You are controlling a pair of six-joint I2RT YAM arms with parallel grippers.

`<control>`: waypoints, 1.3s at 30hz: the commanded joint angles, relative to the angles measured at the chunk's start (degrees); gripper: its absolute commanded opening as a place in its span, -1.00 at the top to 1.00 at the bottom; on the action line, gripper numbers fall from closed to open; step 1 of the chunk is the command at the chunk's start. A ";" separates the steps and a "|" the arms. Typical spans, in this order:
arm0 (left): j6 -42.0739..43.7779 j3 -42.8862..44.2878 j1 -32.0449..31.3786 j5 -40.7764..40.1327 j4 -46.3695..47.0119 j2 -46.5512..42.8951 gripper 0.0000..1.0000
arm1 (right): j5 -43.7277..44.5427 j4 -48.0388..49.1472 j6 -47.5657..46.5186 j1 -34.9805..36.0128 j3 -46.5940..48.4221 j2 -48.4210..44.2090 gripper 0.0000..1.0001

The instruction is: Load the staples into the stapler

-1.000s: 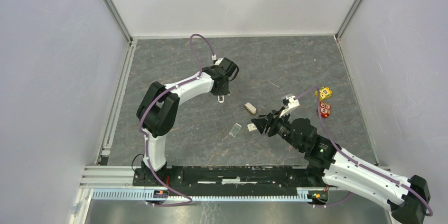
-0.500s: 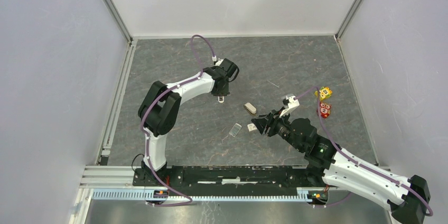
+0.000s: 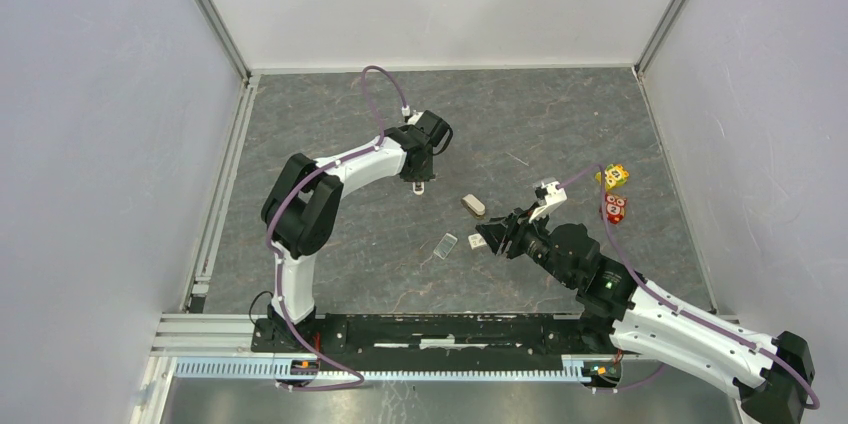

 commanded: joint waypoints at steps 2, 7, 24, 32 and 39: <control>-2.40 1.20 -0.37 -1.73 1.67 1.19 0.59 | 0.99 1.63 -0.53 -0.25 -0.37 0.01 0.00; -2.44 1.24 -0.35 -1.65 1.68 1.07 0.56 | 0.96 1.71 -0.57 -0.15 -0.48 -0.03 0.00; 2.50 0.54 -0.32 -1.19 1.74 0.66 0.66 | 0.84 1.35 -0.65 -0.18 -0.33 -0.06 0.00; 9.44 -0.13 -0.02 -1.21 0.54 -0.12 0.67 | 0.87 1.16 -0.63 -0.25 -0.16 -0.05 0.00; 9.51 -0.18 0.18 0.32 0.66 -0.58 0.64 | 1.02 0.93 -0.64 -0.22 -0.15 0.12 0.00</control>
